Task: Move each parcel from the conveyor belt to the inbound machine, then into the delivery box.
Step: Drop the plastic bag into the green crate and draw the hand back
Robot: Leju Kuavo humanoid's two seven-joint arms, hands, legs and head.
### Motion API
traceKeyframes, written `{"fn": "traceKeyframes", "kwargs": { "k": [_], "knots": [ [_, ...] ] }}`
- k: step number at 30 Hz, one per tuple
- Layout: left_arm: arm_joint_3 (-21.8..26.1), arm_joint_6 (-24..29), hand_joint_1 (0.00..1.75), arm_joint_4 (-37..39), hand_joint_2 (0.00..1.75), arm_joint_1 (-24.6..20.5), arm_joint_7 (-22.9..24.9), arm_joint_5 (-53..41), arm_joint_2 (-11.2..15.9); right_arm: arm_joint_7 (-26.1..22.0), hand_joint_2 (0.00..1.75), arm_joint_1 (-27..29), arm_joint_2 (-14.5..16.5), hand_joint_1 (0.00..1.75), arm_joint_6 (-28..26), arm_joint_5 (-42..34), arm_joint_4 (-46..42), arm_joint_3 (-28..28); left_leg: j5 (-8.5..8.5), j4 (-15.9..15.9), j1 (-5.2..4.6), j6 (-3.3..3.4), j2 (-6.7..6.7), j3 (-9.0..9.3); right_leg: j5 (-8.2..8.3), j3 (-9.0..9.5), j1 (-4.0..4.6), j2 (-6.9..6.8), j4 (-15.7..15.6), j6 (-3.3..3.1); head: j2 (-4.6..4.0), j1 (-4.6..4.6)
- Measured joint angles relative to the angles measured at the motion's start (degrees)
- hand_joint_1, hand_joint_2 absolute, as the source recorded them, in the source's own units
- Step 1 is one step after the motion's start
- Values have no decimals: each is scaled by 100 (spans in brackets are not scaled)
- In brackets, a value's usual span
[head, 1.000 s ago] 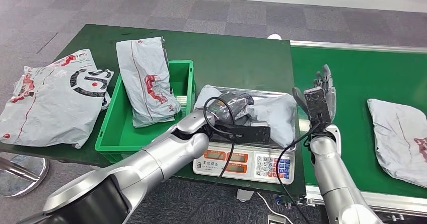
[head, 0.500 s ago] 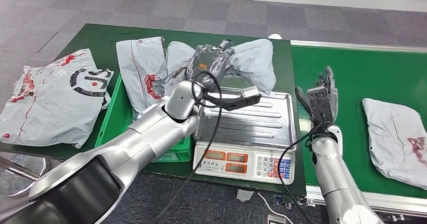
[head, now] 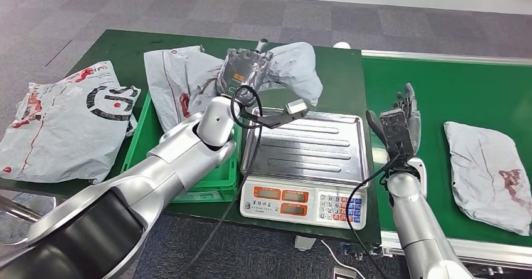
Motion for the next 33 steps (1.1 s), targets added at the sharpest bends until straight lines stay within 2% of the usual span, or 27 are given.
{"fn": "traceKeyframes", "kwargs": {
  "k": [4, 8, 11, 16, 21, 25, 27, 30, 33],
  "knots": [
    [61, -360, 175, 68, 175, -118, 587, -599, 242, 96, 175, 65, 9, 0, 4, 109, -157, 0, 2, 0, 1, -2, 0, 0, 0, -2, 1, 0, 1, 0, 0, 0],
    [203, -1216, 175, 149, 175, -166, 1018, -882, 511, 158, 175, 262, 9, 0, 27, 215, -387, 0, 2, 0, 1, -2, 0, -1, 0, -4, 1, 1, 1, 0, 0, -1],
    [286, -1444, 175, 213, 175, -163, 1093, -940, 681, 179, 175, 400, 10, 0, 37, 260, -538, 0, 4, 0, 1, -4, -2, -8, -1, -10, 1, -4, 1, -1, -1, 0],
    [360, -1634, 175, 270, 175, -162, 1169, -962, 792, 192, 175, 457, 18, 0, 56, 294, -652, 0, 5, 1, 1, -4, -6, -16, -1, -11, 0, -7, 1, -1, 0, 0],
    [641, -2052, 175, 319, 175, -130, 1375, -1018, 1029, 203, 175, 456, 20, 0, 184, 335, -674, 0, 5, 1, 1, -6, -2, -18, 0, -19, 1, 0, 2, -1, 0, -1],
    [927, -2294, 175, 366, 175, -127, 1339, -996, 1299, 188, 175, 410, 17, 0, 231, 307, -659, 0, 9, -1, 5, -12, 3, -17, 1, -26, 4, 5, 5, -3, -1, -2],
    [1093, -2611, 175, 383, 175, -112, 1139, -837, 1383, 164, 175, 382, 9, 0, 238, 262, -638, 0, 10, -1, 7, -13, 1, -17, 0, -26, 5, 2, 5, -3, 0, -2],
    [1430, -3304, 175, 391, 175, 22, 719, -595, 1423, 128, 175, 325, -19, 0, 278, 193, -600, 0, 10, -1, 7, -13, -6, -18, -1, -22, 4, -8, 5, -4, 0, -2],
    [1668, -3620, 175, 390, 175, 212, 562, -551, 1428, 104, 175, 269, -42, 0, 303, 159, -560, 0, 9, 3, 5, -12, -4, -21, -1, -21, 2, -5, 5, -3, 0, -1]
  ]
}}
